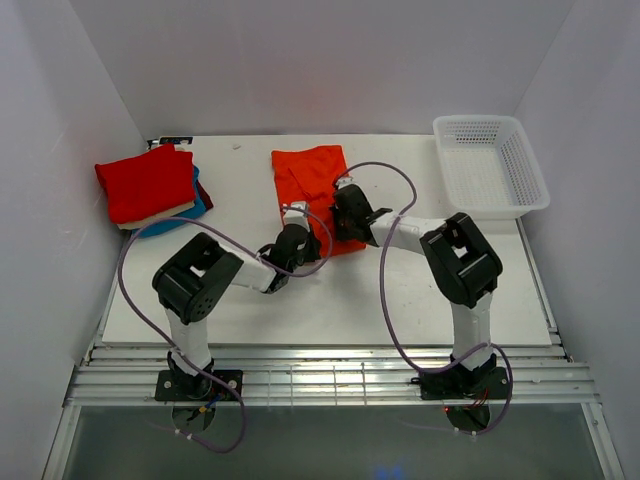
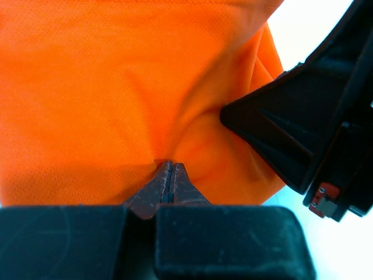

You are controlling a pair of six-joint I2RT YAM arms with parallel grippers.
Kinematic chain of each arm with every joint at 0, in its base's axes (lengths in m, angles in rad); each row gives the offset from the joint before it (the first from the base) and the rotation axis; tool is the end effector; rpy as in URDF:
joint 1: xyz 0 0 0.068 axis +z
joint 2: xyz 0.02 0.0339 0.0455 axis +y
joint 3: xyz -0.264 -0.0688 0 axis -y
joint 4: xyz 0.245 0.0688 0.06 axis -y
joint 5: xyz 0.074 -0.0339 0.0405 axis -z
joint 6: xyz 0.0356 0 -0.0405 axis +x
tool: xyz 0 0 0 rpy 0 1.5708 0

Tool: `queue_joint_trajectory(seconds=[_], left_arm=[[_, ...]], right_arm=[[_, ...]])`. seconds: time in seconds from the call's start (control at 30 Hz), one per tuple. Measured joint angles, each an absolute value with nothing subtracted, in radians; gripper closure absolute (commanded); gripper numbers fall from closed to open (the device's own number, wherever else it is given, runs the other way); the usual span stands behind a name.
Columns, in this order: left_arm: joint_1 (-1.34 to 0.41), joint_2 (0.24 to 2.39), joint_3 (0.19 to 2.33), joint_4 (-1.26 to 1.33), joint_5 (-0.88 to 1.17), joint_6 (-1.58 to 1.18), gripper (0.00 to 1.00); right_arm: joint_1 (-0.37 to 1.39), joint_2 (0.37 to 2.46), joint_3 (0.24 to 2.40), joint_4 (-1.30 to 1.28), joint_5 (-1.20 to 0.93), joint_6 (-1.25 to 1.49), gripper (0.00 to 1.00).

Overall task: Fold and stack the t-shirts
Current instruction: Fold the folded rectangular tshirt in 1/3 of the way

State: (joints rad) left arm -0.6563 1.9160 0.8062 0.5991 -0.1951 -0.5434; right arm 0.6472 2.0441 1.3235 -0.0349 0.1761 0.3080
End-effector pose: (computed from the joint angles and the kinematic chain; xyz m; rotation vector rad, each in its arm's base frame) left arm 0.2950 -0.2185 0.1160 -0.0018 2.1145 -0.5278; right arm 0.3575 0.2624 0.1571 -0.3053 2.3082 0.2794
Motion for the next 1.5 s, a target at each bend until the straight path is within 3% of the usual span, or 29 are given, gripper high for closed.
queue_joint_trajectory(seconds=[0.37, 0.73, 1.1, 1.5], left_arm=[[-0.87, 1.645, 0.46, 0.634, -0.332, -0.632, 1.0], [-1.059, 1.396, 0.289, 0.484, -0.467, -0.723, 1.0], [-1.196, 1.274, 0.303, 0.223, -0.603, -0.766, 1.0], [-1.305, 1.342, 0.362, 0.135, -0.75, -0.866, 1.0]], right_arm=[[0.919, 1.789, 0.972, -0.002, 0.387, 0.487, 0.92], [1.229, 1.681, 0.904, -0.222, 0.574, 0.752, 0.92], [1.29, 1.64, 0.953, -0.484, 0.633, 0.854, 0.92], [1.287, 1.625, 0.924, -0.492, 0.678, 0.898, 0.92]])
